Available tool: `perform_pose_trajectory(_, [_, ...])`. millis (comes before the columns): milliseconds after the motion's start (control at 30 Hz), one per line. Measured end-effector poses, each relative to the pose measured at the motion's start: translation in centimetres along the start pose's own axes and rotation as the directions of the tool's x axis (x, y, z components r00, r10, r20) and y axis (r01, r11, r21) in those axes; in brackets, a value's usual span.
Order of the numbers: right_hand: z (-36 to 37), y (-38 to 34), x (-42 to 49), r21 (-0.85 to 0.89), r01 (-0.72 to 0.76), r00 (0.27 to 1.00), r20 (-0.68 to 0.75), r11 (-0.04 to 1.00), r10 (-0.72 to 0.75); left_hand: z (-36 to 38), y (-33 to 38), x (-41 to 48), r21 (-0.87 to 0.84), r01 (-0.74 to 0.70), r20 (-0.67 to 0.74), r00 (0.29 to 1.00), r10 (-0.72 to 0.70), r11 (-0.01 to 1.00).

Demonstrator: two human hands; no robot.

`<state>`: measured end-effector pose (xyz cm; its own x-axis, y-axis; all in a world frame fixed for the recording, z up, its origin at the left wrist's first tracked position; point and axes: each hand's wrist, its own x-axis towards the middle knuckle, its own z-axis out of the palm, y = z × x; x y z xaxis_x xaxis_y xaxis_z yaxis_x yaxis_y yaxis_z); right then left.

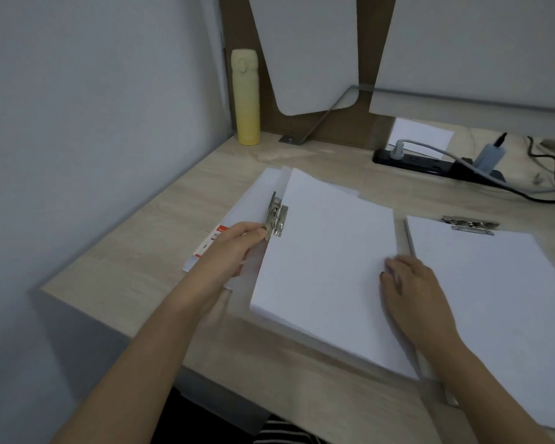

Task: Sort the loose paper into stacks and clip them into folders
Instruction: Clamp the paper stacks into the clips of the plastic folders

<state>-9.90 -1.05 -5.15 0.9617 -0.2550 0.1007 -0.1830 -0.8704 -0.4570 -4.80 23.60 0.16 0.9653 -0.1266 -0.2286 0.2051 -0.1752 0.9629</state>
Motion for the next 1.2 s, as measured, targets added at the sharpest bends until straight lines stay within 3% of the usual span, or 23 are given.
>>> perform_pose_trajectory(167, [-3.5,-0.6,-0.8,0.326,-0.087,0.981,0.19,0.941,0.025,3.9,5.3,-2.3,-0.081,-0.166,0.126,0.976,0.176,0.983])
perform_pose_trajectory(267, [-6.8,0.1,-1.4,0.588,-0.259,0.935,0.352,0.766,0.046,7.6,8.0,-3.6,-0.062,-0.276,0.256,0.924,0.283,0.959])
perform_pose_trajectory(333, [-8.8,1.0,-2.1,0.756,-0.269,0.944,0.329,0.597,0.008,10.0,9.0,-4.2,-0.041,-0.334,0.288,0.898,0.332,0.942])
perform_pose_trajectory(400, [-10.9,2.5,-3.3,0.885,-0.221,0.975,0.214,0.409,0.065,12.4,9.6,-4.6,-0.021,-0.367,0.348,0.869,0.351,0.93])
perform_pose_trajectory(500, [-14.3,3.8,-2.8,0.955,-0.122,0.992,0.107,0.27,0.069,15.7,9.6,-5.1,-0.001,-0.381,0.432,0.834,0.344,0.924])
perform_pose_trajectory(567, [-15.9,6.0,-2.9,0.991,-0.075,0.995,0.082,0.114,-0.06,16.8,9.0,-5.0,0.037,-0.373,0.463,0.828,0.315,0.927])
perform_pose_trajectory(600, [-16.8,7.6,-3.1,0.997,-0.076,0.994,0.077,0.019,-0.072,17.7,8.7,-4.8,0.061,-0.362,0.486,0.825,0.289,0.93])
perform_pose_trajectory(667, [-18.0,9.6,-3.6,0.987,-0.155,0.986,0.151,-0.052,-0.076,18.5,7.5,-4.2,0.131,-0.321,0.5,0.838,0.217,0.938])
perform_pose_trajectory(700, [-18.3,10.9,-3.7,0.988,-0.148,0.985,0.142,-0.052,-0.096,19.2,6.8,-3.8,0.179,-0.294,0.5,0.849,0.17,0.939])
perform_pose_trajectory(733, [-18.9,12.3,-4.4,0.994,-0.105,0.994,0.106,0.022,-0.03,19.6,6.1,-3.5,0.229,-0.255,0.48,0.869,0.119,0.94])
perform_pose_trajectory(800, [-19.0,13.2,-5.3,0.993,-0.119,0.993,0.12,0.019,-0.021,20.5,4.4,-2.9,0.261,-0.137,0.431,0.902,0.011,0.955])
perform_pose_trajectory(833, [-18.6,14.0,-5.1,0.99,-0.14,0.989,0.141,0.021,-0.049,20.9,3.7,-2.7,0.238,-0.071,0.416,0.909,-0.035,0.969])
perform_pose_trajectory(867, [-18.8,15.0,-5.2,0.966,-0.253,0.967,0.252,-0.042,-0.033,21.3,3.1,-2.5,0.2,-0.01,0.407,0.911,-0.074,0.98])
perform_pose_trajectory(933, [-18.5,17.0,-6.0,0.97,-0.188,0.976,0.167,0.156,0.142,22.2,2.4,-2.0,0.106,0.088,0.389,0.913,-0.123,0.99])
perform_pose_trajectory(967, [-18.1,17.8,-6.3,0.947,-0.233,0.963,0.193,0.222,0.186,22.2,2.2,-1.7,0.065,0.131,0.365,0.92,-0.146,0.989])
perform_pose_trajectory(1067, [-16.8,18.7,-7.0,0.859,-0.382,0.908,0.28,0.34,0.313,22.4,1.7,-1.0,0.005,0.202,0.318,0.928,-0.193,0.979])
perform_pose_trajectory(1200, [-15.1,18.1,-7.6,0.747,-0.464,0.842,0.205,0.476,0.5,22.0,0.5,-0.5,-0.021,0.2,0.322,0.929,-0.183,0.98])
